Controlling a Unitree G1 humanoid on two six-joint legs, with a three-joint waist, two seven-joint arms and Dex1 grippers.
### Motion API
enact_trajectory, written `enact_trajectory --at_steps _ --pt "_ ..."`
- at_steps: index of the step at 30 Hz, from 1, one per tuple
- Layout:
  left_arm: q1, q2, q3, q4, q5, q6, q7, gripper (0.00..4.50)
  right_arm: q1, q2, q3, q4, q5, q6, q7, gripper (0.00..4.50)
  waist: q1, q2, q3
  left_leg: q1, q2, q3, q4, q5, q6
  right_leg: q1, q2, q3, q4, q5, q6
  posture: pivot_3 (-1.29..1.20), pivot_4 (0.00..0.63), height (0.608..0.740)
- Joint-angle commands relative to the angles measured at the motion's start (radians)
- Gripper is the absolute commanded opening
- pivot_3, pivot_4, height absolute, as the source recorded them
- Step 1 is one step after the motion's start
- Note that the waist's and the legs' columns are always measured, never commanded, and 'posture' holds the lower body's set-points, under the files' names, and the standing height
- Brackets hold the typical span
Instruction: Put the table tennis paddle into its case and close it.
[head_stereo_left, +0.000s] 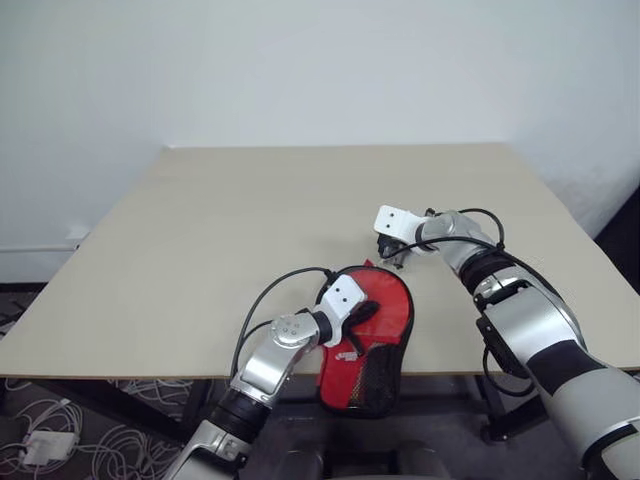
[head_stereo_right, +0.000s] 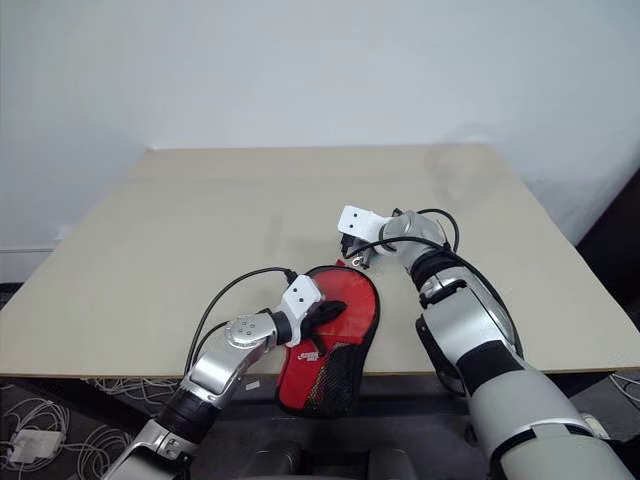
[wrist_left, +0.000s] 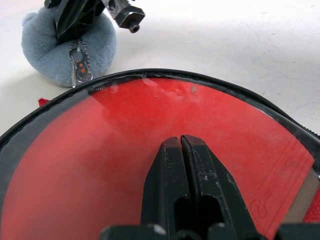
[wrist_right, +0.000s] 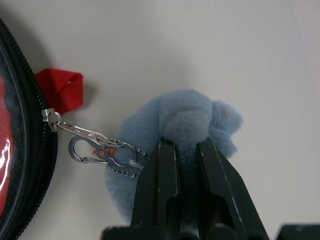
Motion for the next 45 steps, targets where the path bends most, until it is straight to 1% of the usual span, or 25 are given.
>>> enact_trajectory --at_steps 1,10,16,18,21,22,23,27,30,36,40,45 --pt "0.020 0.010 0.001 0.043 0.022 0.017 0.004 0.00 0.023 -0.077 0.011 0.003 -0.027 0.027 0.027 0.00 0.000 0.000 0.000 0.000 0.000 0.000 0.000 0.000 0.000 0.000 0.000 0.000 0.000 0.000 0.000 0.00 0.000 0.734" --pt "0.010 0.009 0.005 0.057 0.023 0.013 0.000 0.00 0.074 -0.112 -0.006 -0.069 -0.004 0.070 0.112 0.00 0.001 0.000 -0.001 0.000 0.000 0.000 0.000 0.000 0.000 0.002 0.000 -0.003 -0.002 0.000 0.000 0.00 0.000 0.734" --pt "0.007 0.010 0.005 0.065 0.025 0.010 -0.003 0.00 0.098 -0.112 -0.013 -0.117 0.003 0.106 0.158 2.07 -0.002 0.000 -0.004 0.004 0.000 0.000 0.000 -0.001 0.000 0.006 0.000 -0.004 -0.003 -0.001 0.000 0.00 0.000 0.734" --pt "0.006 0.010 0.006 0.068 0.026 0.009 -0.003 0.00 0.098 -0.112 -0.018 -0.132 0.006 0.115 0.174 2.89 -0.002 0.001 -0.006 0.005 0.001 0.000 0.000 -0.001 0.000 0.007 0.000 -0.004 -0.003 -0.003 0.004 0.00 0.000 0.734" --pt "0.005 0.010 0.007 0.072 0.028 0.006 -0.004 0.00 0.071 -0.108 -0.052 -0.155 0.042 0.152 0.231 3.95 -0.002 0.002 -0.006 0.005 0.001 0.000 0.000 -0.001 0.000 0.009 0.000 -0.004 -0.003 -0.004 0.004 0.00 0.000 0.734" --pt "0.005 0.009 0.008 0.074 0.029 0.005 -0.004 0.00 0.060 -0.107 -0.062 -0.160 0.053 0.163 0.248 4.25 -0.002 0.002 -0.006 0.005 0.001 0.000 0.000 -0.001 0.000 0.009 0.000 -0.004 -0.003 -0.004 0.004 0.00 0.000 0.734" --pt "0.005 0.009 0.008 0.075 0.030 0.005 -0.004 0.00 0.051 -0.109 -0.068 -0.164 0.060 0.172 0.261 4.45 -0.002 0.002 -0.006 0.005 0.001 0.000 0.000 -0.001 0.000 0.009 0.000 -0.004 -0.003 -0.004 0.004 0.00 0.000 0.734" --pt "0.005 0.006 0.008 0.077 0.031 0.003 -0.004 0.00 0.007 -0.121 -0.079 -0.174 0.072 0.176 0.285 4.45 -0.002 0.003 -0.006 0.004 0.001 0.000 0.000 -0.001 0.000 0.008 0.000 -0.004 -0.003 -0.004 0.004 0.00 0.000 0.734" --pt "0.005 0.005 0.009 0.079 0.033 0.002 -0.004 0.00 -0.052 -0.131 -0.090 -0.168 0.078 0.175 0.300 4.45 -0.002 0.004 -0.006 0.003 0.001 0.000 0.000 -0.001 0.000 0.007 0.000 -0.003 -0.002 -0.004 0.004 0.00 0.000 0.734" --pt "0.001 0.005 0.011 0.086 0.037 -0.003 -0.003 0.00 -0.141 -0.146 -0.082 -0.163 0.083 0.145 0.397 4.45 -0.002 0.004 -0.006 0.002 0.001 0.000 0.000 -0.001 0.000 0.003 0.000 -0.002 -0.002 -0.004 0.005 0.00 0.000 0.734" --pt "-0.005 0.004 0.012 0.096 0.038 -0.007 -0.005 0.00 -0.193 -0.120 -0.102 -0.094 0.087 0.121 0.312 4.45 -0.002 0.004 -0.006 0.002 0.001 0.000 -0.001 -0.001 0.000 0.002 0.000 -0.002 -0.001 -0.004 0.005 0.00 0.000 0.734" --pt "-0.009 0.003 0.014 0.102 0.038 -0.011 -0.004 0.00 -0.178 -0.098 -0.081 -0.017 0.056 0.075 0.191 4.45 -0.002 0.004 -0.006 0.002 0.001 0.000 -0.001 -0.001 0.000 0.002 0.000 -0.001 -0.001 -0.004 0.004 0.00 0.000 0.734"
